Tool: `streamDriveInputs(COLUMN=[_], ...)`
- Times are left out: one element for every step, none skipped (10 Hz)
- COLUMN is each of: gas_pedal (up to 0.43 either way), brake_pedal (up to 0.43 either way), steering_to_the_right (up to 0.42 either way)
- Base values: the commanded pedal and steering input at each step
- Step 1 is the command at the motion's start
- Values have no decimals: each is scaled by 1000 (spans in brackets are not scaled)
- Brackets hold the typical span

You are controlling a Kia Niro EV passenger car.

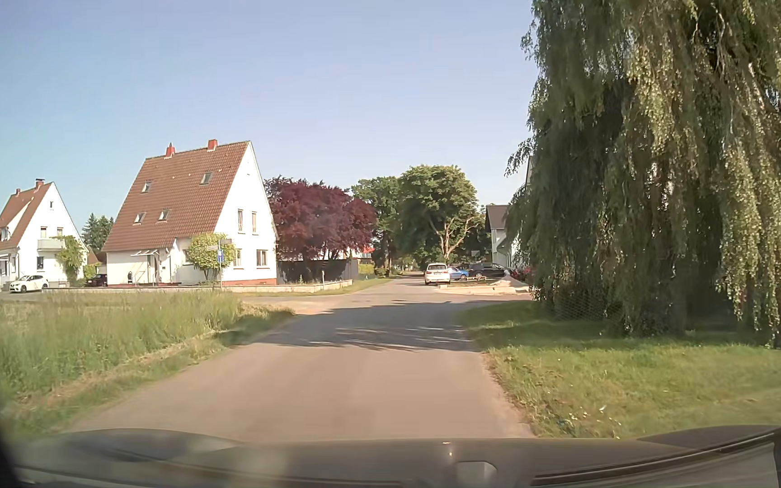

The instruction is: Follow the waypoints while adhering to traffic rules and regulations

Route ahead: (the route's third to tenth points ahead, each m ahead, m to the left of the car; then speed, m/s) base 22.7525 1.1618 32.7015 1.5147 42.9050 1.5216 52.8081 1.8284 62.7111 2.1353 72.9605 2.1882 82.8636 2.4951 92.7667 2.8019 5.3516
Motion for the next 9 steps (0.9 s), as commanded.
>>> streamDriveInputs(gas_pedal=[0, 0, 0, 0, 0, 0, 0, 0, 0], brake_pedal=[6, 6, 6, 6, 6, 6, 6, 6, 18], steering_to_the_right=[-7, -7, -7, -8, -8, -8, -7, -7, -8])
